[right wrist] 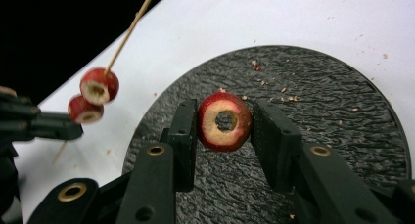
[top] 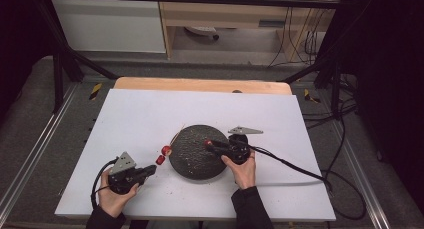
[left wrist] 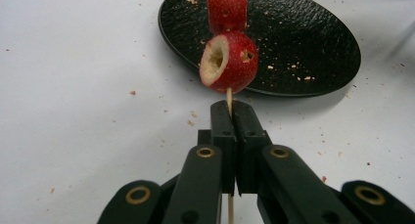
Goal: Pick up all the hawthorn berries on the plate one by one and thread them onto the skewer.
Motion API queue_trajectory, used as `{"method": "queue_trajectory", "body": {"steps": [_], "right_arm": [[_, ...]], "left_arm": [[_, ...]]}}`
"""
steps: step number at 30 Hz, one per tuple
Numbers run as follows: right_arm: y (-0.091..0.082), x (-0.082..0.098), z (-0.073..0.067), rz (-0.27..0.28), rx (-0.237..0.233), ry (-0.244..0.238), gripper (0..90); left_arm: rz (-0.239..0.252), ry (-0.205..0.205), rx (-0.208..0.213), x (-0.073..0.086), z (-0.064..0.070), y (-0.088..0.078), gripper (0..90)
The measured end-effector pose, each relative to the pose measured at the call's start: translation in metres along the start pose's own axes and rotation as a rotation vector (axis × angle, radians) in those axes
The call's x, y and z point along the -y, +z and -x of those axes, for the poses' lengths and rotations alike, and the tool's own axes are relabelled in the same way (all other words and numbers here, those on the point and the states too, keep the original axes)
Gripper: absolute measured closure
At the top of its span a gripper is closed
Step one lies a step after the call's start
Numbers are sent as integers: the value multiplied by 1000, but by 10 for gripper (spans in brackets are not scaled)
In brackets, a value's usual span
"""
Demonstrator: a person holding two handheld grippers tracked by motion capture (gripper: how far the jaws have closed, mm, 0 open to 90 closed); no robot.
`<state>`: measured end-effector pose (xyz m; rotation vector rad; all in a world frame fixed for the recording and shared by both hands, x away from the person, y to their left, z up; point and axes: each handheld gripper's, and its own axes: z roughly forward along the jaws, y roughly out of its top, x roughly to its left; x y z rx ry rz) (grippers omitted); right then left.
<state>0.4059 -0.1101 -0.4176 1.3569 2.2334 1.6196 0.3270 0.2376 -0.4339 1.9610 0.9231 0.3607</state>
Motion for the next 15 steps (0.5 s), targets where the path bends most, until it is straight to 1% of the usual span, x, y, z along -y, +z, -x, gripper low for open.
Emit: {"method": "queue_trajectory", "body": {"steps": [5,10,15], "right_arm": [[-5,8,2,81,-5,47,636],[-10,14,4,156,-5,78,637],[-16,17,5,220,-7,112,636]], "left_arm": [[-1,1,-2,-2,6,5,881],[0,11,3,-7,15,10,882],[4,22,7,-12,23,15,881]]}}
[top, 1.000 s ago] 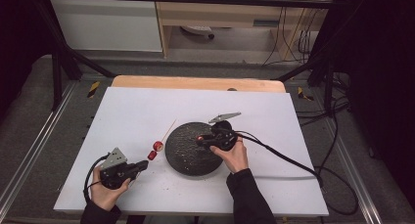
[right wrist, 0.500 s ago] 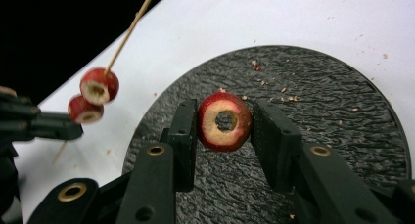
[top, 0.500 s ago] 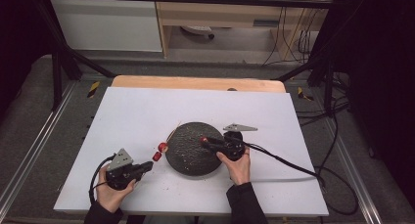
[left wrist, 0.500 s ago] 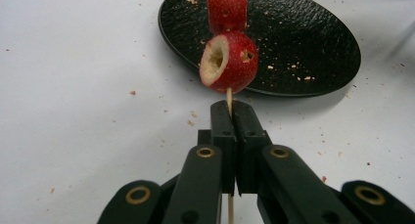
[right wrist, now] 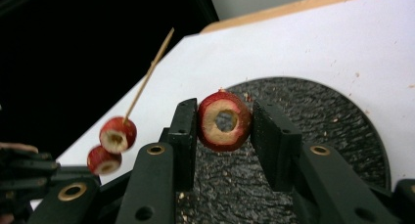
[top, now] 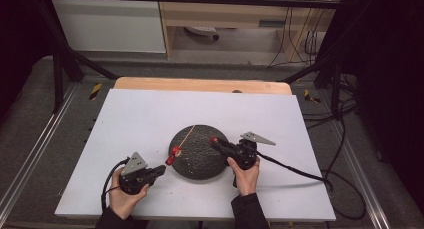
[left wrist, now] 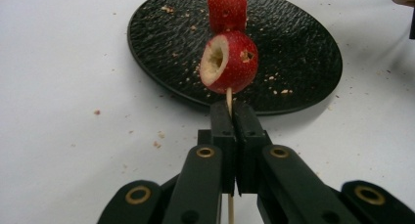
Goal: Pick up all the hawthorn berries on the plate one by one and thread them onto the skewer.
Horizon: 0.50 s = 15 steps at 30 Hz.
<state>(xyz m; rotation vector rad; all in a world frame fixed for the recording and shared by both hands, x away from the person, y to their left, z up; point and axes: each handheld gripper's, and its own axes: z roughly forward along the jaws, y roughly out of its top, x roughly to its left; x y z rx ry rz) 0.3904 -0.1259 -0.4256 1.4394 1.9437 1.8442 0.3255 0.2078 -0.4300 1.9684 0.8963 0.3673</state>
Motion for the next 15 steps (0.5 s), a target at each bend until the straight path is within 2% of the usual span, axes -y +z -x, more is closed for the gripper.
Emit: {"method": "queue_trajectory", "body": {"steps": [10,15], "right_arm": [[-5,-7,-1,134,-22,51,637],[-7,-13,-1,181,-23,73,637]], "left_arm": [[16,20,-2,-8,14,8,881],[22,24,7,-10,19,10,882]]}}
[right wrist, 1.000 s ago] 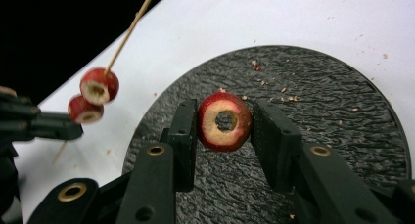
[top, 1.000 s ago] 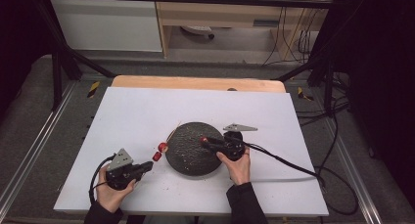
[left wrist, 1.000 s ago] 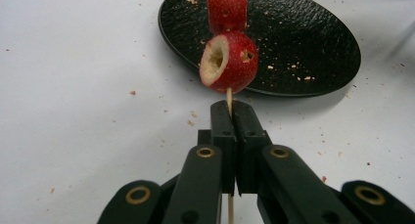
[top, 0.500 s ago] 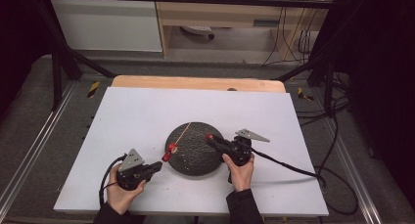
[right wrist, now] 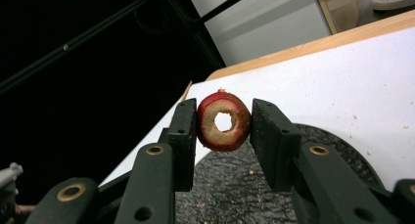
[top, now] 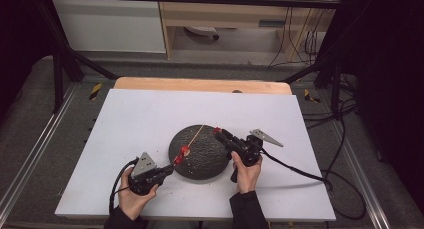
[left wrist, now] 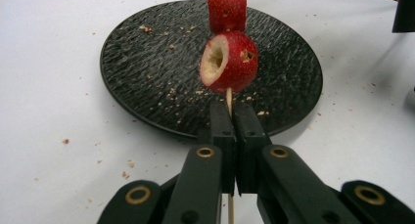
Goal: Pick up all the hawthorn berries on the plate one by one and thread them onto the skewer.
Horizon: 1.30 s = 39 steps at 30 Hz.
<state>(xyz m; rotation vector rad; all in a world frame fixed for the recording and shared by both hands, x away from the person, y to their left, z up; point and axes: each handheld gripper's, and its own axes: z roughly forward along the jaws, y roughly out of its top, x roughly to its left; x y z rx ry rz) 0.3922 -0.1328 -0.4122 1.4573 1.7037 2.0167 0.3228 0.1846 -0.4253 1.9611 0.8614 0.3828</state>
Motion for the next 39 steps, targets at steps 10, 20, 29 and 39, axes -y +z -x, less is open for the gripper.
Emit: {"method": "queue_trajectory", "body": {"steps": [10,20,29,39], "right_arm": [[-1,-16,1,74,-1,47,637],[3,-22,3,148,-4,92,638],[7,-19,3,213,-7,121,638],[8,-14,2,245,-14,129,637]], "left_arm": [[15,11,7,-4,10,5,882],[27,9,23,-7,19,10,881],[25,12,33,-12,27,17,881],[33,4,30,-14,30,22,882]]}}
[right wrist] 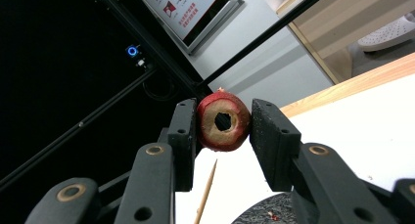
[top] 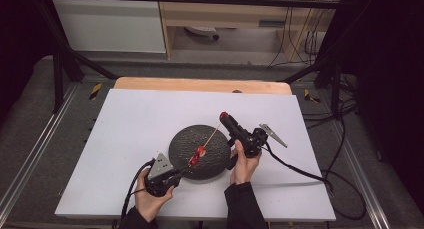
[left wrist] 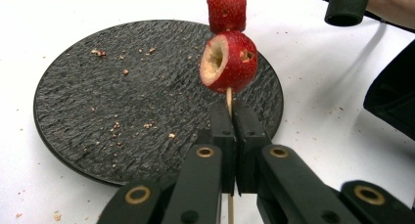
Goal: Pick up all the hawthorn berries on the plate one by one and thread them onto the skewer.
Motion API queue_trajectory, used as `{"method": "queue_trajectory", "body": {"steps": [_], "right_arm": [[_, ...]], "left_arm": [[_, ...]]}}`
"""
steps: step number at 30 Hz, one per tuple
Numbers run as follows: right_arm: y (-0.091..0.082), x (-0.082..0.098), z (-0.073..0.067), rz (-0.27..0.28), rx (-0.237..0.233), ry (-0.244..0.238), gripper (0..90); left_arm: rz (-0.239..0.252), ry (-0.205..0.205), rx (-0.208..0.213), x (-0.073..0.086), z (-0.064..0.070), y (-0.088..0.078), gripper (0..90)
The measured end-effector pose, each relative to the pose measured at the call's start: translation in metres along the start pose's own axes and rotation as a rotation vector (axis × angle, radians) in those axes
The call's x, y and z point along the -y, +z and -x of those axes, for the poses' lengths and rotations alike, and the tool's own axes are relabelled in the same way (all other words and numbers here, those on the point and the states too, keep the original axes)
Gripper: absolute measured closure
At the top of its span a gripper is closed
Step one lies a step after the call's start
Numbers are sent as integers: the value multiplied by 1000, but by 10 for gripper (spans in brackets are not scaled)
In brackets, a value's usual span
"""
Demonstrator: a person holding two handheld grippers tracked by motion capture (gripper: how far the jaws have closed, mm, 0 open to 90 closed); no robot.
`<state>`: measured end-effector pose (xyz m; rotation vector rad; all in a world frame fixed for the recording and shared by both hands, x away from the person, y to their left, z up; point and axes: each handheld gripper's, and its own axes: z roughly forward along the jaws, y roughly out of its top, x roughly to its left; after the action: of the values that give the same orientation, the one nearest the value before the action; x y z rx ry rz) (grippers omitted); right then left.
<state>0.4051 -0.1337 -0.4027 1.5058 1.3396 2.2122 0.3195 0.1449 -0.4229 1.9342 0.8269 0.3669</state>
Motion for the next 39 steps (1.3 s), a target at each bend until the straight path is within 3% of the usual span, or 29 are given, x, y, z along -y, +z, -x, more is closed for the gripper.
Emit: {"method": "queue_trajectory", "body": {"steps": [10,18,29,39], "right_arm": [[0,4,0,2,-2,0,638],[1,6,0,10,-7,1,638],[-1,10,-1,25,-14,3,639],[0,14,0,1,-19,19,640]], "left_arm": [[10,-11,-2,-2,2,2,881],[28,-43,1,-5,5,5,881],[53,-65,-23,-12,14,12,882],[100,-71,-31,-14,12,14,882]]}}
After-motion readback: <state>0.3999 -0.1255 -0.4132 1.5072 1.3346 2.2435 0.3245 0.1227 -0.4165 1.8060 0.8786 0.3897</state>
